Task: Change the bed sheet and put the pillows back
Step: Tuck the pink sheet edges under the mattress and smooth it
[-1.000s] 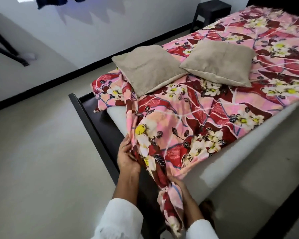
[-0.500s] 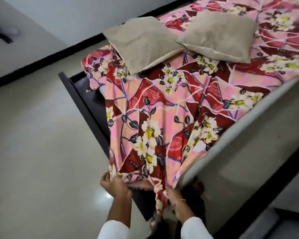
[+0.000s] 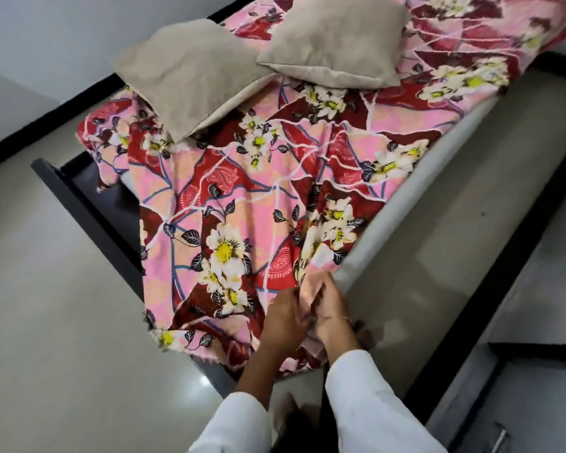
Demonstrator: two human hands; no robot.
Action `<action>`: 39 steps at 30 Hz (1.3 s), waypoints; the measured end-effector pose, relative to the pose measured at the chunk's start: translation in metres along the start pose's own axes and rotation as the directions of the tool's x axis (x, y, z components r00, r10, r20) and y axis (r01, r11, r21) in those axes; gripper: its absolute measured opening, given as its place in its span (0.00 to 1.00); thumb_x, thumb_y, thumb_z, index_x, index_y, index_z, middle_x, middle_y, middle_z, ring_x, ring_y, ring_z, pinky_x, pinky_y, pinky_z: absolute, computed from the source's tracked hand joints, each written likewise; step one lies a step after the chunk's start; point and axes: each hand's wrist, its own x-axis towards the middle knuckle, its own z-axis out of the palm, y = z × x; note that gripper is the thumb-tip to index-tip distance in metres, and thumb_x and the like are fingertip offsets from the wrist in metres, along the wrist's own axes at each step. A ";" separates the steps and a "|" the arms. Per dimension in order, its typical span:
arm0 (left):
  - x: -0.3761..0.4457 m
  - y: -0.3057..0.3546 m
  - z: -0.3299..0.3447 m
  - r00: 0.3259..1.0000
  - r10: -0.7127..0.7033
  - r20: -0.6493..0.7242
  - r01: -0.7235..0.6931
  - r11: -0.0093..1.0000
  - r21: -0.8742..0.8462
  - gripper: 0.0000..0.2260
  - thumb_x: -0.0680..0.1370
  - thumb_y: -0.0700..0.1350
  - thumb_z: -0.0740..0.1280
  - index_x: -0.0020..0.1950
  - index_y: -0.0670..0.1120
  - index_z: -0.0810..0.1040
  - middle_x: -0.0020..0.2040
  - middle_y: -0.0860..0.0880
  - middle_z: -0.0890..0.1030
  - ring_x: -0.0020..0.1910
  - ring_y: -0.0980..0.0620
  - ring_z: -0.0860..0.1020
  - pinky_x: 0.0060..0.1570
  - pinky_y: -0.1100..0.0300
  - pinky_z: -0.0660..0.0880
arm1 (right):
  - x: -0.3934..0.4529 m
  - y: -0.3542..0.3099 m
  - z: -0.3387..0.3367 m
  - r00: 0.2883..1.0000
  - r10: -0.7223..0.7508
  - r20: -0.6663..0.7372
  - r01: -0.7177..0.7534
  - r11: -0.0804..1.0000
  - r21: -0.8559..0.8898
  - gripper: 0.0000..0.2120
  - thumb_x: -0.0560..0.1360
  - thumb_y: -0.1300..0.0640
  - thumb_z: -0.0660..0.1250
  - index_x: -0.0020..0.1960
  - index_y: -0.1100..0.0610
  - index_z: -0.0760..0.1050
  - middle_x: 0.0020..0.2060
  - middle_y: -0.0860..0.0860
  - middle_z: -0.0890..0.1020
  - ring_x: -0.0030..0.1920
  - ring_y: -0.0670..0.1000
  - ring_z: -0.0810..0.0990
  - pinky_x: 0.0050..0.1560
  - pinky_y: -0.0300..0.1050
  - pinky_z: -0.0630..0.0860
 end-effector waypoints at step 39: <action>0.122 0.102 0.080 0.922 0.354 0.155 -0.386 0.870 0.307 0.09 0.77 0.44 0.60 0.50 0.42 0.78 0.48 0.44 0.80 0.47 0.45 0.77 0.41 0.55 0.72 | 0.094 -0.088 -0.110 0.776 -0.161 -0.610 0.180 0.983 -0.031 0.12 0.76 0.66 0.58 0.49 0.59 0.80 0.44 0.53 0.76 0.45 0.52 0.73 0.43 0.41 0.69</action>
